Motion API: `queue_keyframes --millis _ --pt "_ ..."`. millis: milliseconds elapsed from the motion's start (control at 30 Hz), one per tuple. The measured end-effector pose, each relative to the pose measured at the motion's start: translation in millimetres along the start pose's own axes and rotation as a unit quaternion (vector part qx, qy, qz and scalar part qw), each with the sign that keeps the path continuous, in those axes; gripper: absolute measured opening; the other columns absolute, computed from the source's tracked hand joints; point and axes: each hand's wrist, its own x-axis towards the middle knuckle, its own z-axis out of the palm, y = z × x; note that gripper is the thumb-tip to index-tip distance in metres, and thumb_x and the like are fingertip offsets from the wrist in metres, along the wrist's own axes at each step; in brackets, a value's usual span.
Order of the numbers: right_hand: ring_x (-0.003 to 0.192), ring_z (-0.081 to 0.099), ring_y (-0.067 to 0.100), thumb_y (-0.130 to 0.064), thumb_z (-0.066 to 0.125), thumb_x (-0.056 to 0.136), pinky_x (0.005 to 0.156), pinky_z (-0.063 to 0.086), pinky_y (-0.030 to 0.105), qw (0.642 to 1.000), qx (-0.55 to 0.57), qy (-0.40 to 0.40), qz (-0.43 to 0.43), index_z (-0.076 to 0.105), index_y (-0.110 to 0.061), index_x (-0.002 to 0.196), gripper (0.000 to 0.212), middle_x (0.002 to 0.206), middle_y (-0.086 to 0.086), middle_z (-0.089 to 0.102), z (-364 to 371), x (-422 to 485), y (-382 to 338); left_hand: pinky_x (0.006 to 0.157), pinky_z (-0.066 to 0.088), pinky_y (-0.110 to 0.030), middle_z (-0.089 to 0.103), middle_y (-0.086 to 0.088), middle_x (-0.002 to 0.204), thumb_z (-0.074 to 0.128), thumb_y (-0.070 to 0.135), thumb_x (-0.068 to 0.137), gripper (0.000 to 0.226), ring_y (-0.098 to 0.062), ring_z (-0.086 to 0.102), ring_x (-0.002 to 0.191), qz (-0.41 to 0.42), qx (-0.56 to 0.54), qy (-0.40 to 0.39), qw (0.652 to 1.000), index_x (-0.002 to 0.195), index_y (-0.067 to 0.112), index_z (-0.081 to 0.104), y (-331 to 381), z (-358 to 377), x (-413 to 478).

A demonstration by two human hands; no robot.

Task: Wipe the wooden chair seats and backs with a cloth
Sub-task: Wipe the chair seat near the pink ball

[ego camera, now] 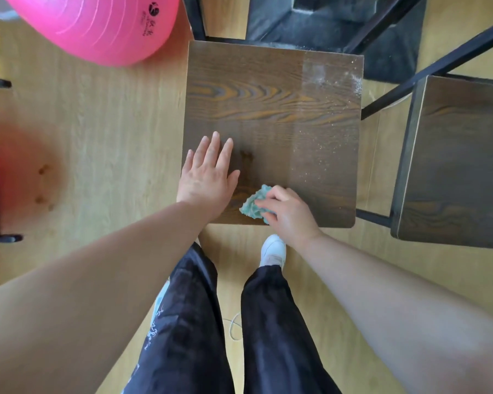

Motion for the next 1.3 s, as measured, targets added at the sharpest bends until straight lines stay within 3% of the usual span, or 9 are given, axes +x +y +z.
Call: queue_keyframes --millis 200,333,533,633,733,833,1200,1300 --pt "0.08 0.053 0.025 -0.003 0.074 0.08 0.077 0.053 0.034 0.999 0.013 0.003 -0.033 0.075 -0.012 0.102 0.024 0.092 0.0 0.06 16.6 -32.5 -5.2 0.124 0.006 -0.045 0.001 -0.003 0.167 0.029 0.043 0.105 0.062 -0.023 -0.002 0.153 0.012 0.011 0.002 1.0 0.158 0.022 0.006 7.6 5.5 -7.5" --pt "0.091 0.055 0.021 -0.006 0.071 0.086 0.086 0.053 0.032 0.999 0.03 0.013 -0.026 0.073 -0.013 0.111 0.026 0.1 -0.002 0.06 -8.5 -22.6 -1.7 0.124 0.006 -0.045 -0.001 -0.004 0.167 0.023 0.045 0.104 0.062 -0.022 -0.005 0.153 0.019 0.044 0.005 0.999 0.158 0.023 0.003 13.1 4.7 5.0" --pt "0.094 0.06 0.024 -0.011 0.068 0.088 0.085 0.048 0.029 0.984 0.024 0.167 0.058 0.074 -0.01 0.11 0.023 0.102 0.004 0.062 -88.7 85.9 38.1 0.124 0.003 -0.043 -0.005 -0.002 0.167 0.023 0.047 0.104 0.063 -0.02 -0.007 0.153 0.019 0.038 0.023 0.999 0.158 0.024 0.0 28.3 -21.8 61.8" --pt "0.101 0.059 0.021 -0.014 0.066 0.092 0.09 0.043 0.019 0.976 0.022 0.193 0.1 0.071 -0.01 0.117 0.026 0.111 0.005 0.059 -128.4 149.8 53.8 0.124 0.001 -0.042 -0.008 -0.001 0.166 0.022 0.046 0.105 0.063 -0.02 -0.009 0.153 0.026 0.042 0.031 0.998 0.158 0.025 -0.003 34.7 -37.3 93.3" --pt "0.105 0.056 0.016 -0.022 0.062 0.096 0.091 0.043 0.019 0.97 -0.003 0.204 0.135 0.067 -0.012 0.124 0.03 0.122 0.002 0.056 -153.8 203.9 62.7 0.124 0.0 -0.043 -0.01 0.0 0.166 0.021 0.045 0.105 0.062 -0.02 -0.011 0.152 0.032 0.044 0.038 0.998 0.158 0.025 -0.005 39.0 -51.3 123.7" --pt "0.103 0.056 0.017 -0.024 0.061 0.096 0.085 0.037 0.016 0.97 -0.007 0.195 0.148 0.066 -0.013 0.126 0.032 0.121 0.003 0.055 -162.3 238.7 68.3 0.124 0.001 -0.044 -0.011 -0.002 0.166 0.019 0.045 0.105 0.062 -0.021 -0.011 0.152 0.042 0.05 0.047 0.997 0.158 0.024 -0.006 42.9 -60.5 147.5" --pt "0.11 0.054 0.015 -0.018 0.064 0.095 0.097 0.049 0.025 0.985 -0.021 0.127 0.115 0.067 -0.017 0.123 0.028 0.118 -0.003 0.054 -140.2 222.2 75.5 0.125 0.004 -0.045 -0.009 -0.003 0.166 0.018 0.048 0.105 0.062 -0.023 -0.009 0.153 0.053 0.055 0.013 0.997 0.157 0.025 -0.006 51.1 -55.6 156.9" --pt "0.108 0.052 0.009 -0.019 0.065 0.093 0.094 0.05 0.019 0.987 -0.007 0.115 0.115 0.067 -0.022 0.119 0.026 0.116 -0.006 0.055 -126.9 197.8 77.4 0.125 0.003 -0.044 -0.009 -0.003 0.166 0.018 0.048 0.105 0.062 -0.022 -0.009 0.153 0.049 0.056 -0.001 0.997 0.157 0.025 -0.006 50.1 -48.9 144.7"
